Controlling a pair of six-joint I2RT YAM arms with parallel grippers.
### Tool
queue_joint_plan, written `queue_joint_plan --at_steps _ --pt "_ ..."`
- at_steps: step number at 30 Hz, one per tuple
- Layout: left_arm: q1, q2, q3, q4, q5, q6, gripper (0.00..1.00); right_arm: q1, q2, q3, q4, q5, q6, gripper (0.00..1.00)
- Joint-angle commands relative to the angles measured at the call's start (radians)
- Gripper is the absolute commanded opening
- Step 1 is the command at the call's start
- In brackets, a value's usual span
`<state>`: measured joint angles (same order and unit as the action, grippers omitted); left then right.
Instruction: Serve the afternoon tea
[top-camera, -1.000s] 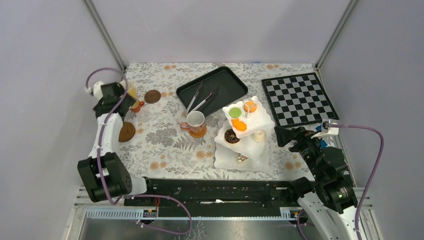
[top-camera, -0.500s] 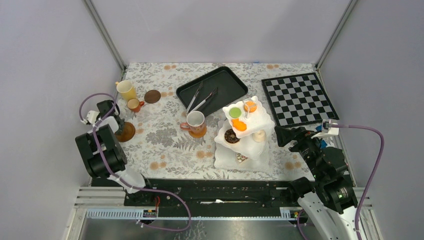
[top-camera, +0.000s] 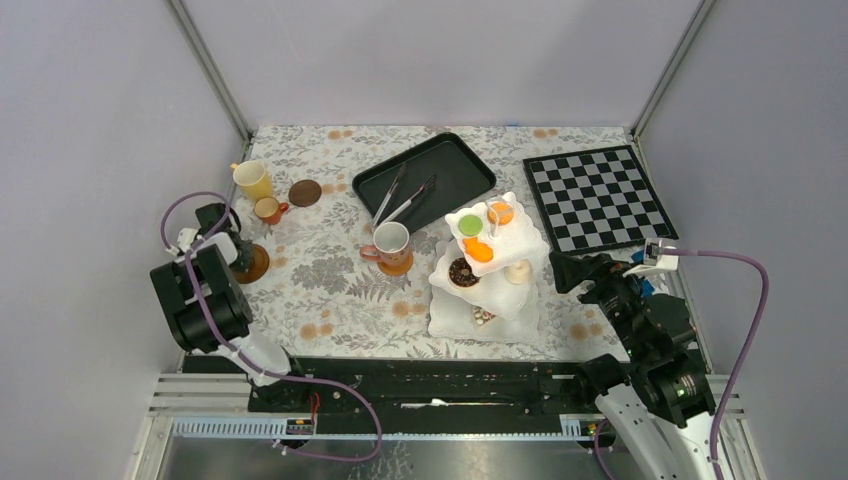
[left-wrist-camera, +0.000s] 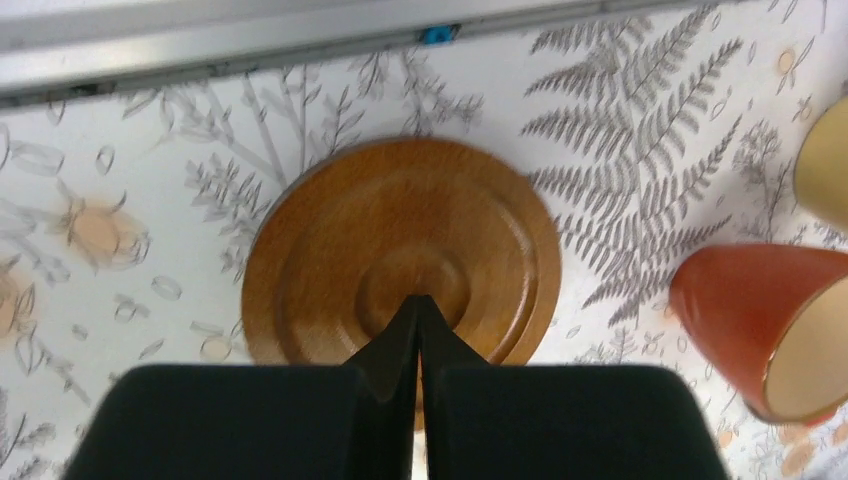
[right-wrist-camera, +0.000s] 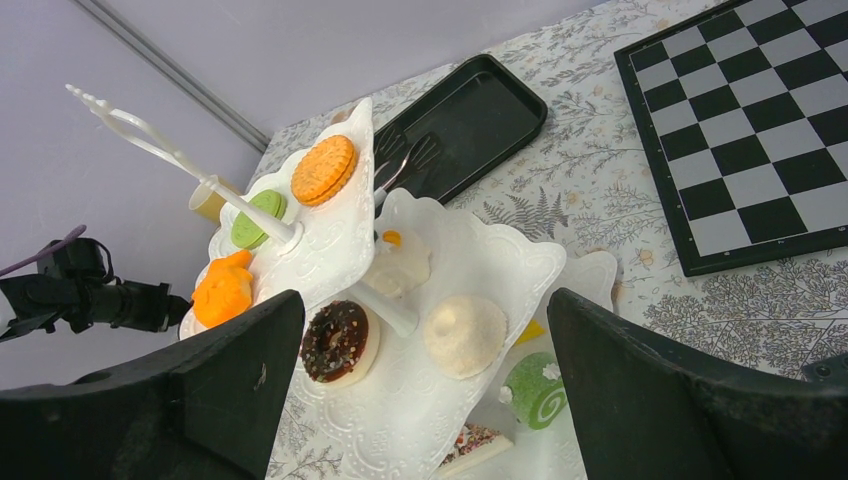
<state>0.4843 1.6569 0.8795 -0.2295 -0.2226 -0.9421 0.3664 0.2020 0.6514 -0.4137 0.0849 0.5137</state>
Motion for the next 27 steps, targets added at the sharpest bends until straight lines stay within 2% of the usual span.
queue_joint_plan --at_steps 1,5,11,16,22,27 --pt "-0.007 -0.102 -0.108 -0.200 0.049 -0.036 0.00 0.005 0.008 0.026 0.034 -0.004 -0.004 0.98" --pt "-0.054 -0.205 -0.243 -0.206 0.140 -0.015 0.00 0.005 0.010 0.014 0.037 -0.016 0.004 0.98" --pt "-0.252 -0.316 -0.374 -0.227 0.217 -0.074 0.00 0.006 0.009 0.005 0.043 -0.027 0.024 0.98" --pt "-0.568 -0.384 -0.410 -0.248 0.179 -0.223 0.00 0.005 -0.004 0.000 0.040 -0.016 0.029 0.98" --pt "-0.896 -0.384 -0.440 -0.247 0.141 -0.435 0.00 0.005 0.003 0.007 0.039 -0.007 0.025 0.98" --pt "-1.007 -0.338 -0.397 -0.228 0.100 -0.463 0.00 0.005 0.005 0.014 0.029 0.002 0.018 0.98"
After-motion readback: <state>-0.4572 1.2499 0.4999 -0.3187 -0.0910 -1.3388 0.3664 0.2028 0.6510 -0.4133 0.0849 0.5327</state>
